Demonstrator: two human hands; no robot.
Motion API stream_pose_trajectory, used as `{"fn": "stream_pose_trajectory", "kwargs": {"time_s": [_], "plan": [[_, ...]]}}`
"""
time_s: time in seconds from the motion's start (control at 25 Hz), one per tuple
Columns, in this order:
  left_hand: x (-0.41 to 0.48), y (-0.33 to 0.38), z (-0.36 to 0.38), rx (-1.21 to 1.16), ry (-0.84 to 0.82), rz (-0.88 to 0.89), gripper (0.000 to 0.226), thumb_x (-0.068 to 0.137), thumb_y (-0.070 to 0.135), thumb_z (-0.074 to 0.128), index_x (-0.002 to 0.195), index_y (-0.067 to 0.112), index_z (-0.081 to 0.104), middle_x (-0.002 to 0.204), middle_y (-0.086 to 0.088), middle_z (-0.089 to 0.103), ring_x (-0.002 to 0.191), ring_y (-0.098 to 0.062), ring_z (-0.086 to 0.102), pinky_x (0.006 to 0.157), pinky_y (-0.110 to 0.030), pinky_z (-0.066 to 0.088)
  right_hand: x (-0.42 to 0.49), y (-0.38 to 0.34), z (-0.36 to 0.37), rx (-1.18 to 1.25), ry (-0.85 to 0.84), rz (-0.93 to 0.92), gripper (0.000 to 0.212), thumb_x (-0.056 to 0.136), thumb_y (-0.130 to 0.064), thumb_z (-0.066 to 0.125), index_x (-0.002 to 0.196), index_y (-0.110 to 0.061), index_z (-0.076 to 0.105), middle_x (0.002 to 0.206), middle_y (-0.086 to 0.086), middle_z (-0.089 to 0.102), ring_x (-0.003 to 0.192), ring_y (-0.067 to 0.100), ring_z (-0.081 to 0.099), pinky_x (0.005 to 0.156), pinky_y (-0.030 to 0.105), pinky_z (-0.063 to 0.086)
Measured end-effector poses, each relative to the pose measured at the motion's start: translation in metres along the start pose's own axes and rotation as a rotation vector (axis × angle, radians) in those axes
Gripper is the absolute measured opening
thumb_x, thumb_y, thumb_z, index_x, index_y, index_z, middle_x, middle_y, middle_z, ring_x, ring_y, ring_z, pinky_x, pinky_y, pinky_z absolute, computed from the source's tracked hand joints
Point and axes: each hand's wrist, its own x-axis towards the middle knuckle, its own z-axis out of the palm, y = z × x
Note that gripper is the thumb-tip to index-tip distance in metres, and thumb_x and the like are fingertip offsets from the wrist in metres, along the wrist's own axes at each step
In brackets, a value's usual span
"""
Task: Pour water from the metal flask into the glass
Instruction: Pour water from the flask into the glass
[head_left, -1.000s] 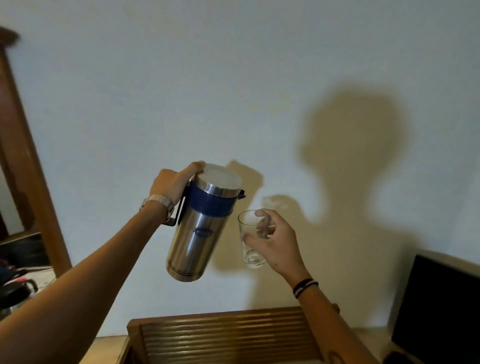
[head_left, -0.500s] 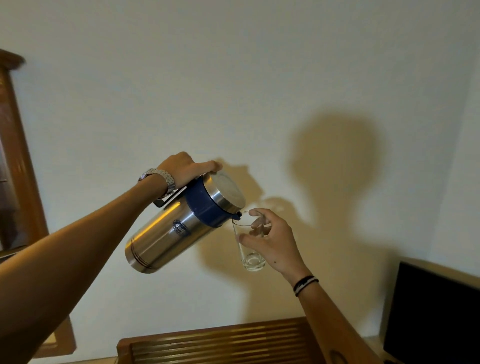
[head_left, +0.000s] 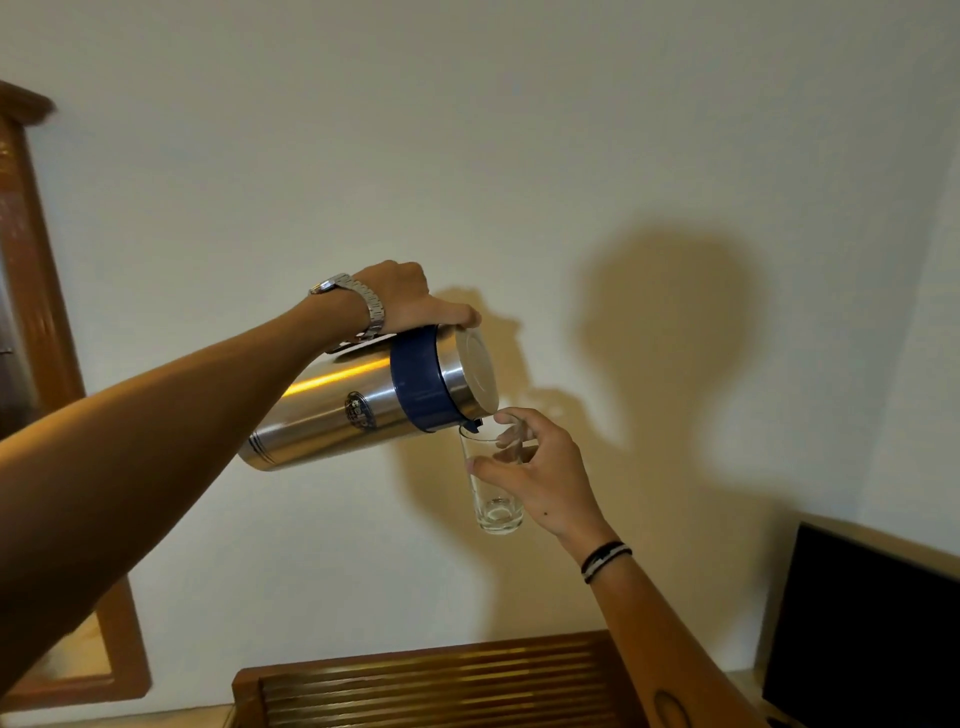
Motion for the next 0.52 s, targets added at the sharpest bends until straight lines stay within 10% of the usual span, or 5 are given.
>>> {"fn": "stream_pose_trajectory", "kwargs": {"time_s": [0.52], "plan": [[0.014,0.026,-0.009,0.172,0.01,0.06,0.087,0.047,0.101,0.049,0.06,0.015,0.059,0.057,-0.003,0.058,0.052,-0.021,0.056,0.057,-0.03,0.041,0.001,-0.005,0.0,0.074,0.002,0.025,0.056,0.073,-0.023,0.096,0.124,-0.026,0.072,0.109,0.0,0.072,0.09,0.013,0.076,0.068,0.007,0.054]]}}
